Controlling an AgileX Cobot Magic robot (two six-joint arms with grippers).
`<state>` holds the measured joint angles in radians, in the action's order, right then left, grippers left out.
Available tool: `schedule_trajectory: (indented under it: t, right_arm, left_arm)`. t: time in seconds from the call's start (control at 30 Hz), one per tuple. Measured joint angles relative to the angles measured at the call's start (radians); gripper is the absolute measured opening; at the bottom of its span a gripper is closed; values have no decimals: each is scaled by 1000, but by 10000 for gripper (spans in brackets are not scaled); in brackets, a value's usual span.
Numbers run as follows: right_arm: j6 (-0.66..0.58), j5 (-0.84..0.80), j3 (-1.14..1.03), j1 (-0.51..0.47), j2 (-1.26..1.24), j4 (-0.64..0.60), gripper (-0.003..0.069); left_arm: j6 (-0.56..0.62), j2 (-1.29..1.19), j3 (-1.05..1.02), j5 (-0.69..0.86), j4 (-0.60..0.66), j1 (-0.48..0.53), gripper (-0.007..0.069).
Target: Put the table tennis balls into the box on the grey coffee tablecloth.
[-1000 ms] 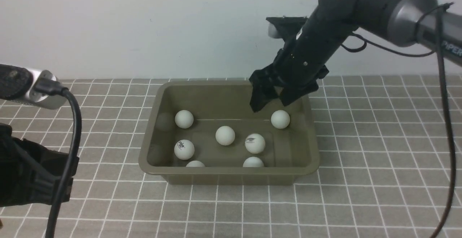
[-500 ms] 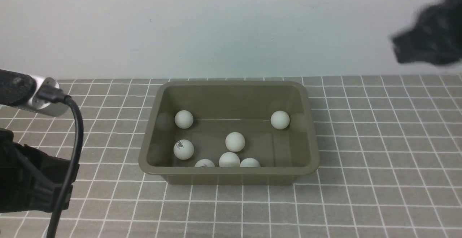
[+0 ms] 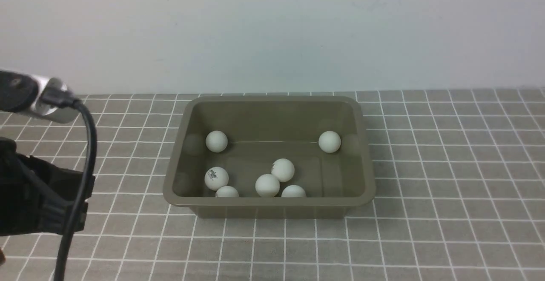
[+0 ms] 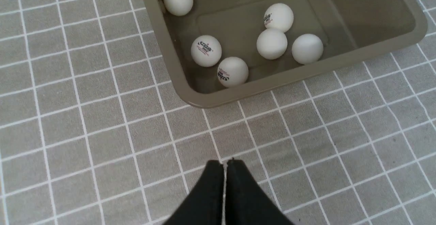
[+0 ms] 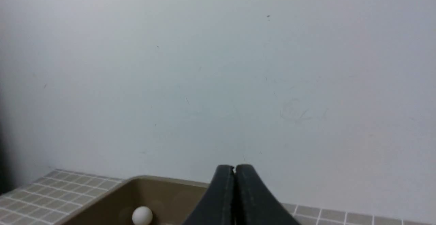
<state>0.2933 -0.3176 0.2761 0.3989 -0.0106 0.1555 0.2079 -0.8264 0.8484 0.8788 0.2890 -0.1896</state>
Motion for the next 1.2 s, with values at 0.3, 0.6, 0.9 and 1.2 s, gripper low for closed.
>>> schedule_trajectory:
  t: [0.3, 0.6, 0.9, 1.2]
  right_arm:
    - [35, -46, -12, -1, -2, 52, -13]
    - [35, -53, -12, -1, -2, 62, -13]
    - [35, -54, -12, -1, -2, 62, -13]
    - [36, -55, -12, -1, -2, 62, -13]
  left_arm:
    - [11, 77, -35, -38, -2, 1, -5]
    - [-16, 440, -224, -263, 3, 1, -5]
    - [-58, 596, -263, -252, 70, 1, -5]
    - [-39, 597, -272, -254, 51, 1, -5]
